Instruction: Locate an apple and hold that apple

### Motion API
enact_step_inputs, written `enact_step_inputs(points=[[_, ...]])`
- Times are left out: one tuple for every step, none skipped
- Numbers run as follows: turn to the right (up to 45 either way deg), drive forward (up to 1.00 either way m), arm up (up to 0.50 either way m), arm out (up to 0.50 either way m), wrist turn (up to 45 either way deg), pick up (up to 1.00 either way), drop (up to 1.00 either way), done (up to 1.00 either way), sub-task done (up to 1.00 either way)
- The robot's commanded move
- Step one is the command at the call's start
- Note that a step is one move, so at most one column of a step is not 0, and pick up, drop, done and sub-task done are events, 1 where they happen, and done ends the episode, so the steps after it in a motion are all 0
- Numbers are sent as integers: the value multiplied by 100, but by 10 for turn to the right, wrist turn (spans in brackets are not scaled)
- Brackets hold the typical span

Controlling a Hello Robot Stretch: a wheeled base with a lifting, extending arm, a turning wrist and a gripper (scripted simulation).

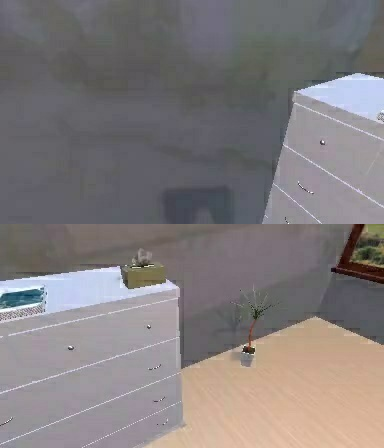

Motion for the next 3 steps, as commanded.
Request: enact_step_inputs(points=[[-450, 0, 0, 0, 0, 0, 0, 0, 0], [-450, 0, 0, 0, 0, 0, 0, 0, 0], [-420, 0, 0, 0, 0, 0, 0, 0, 0]])
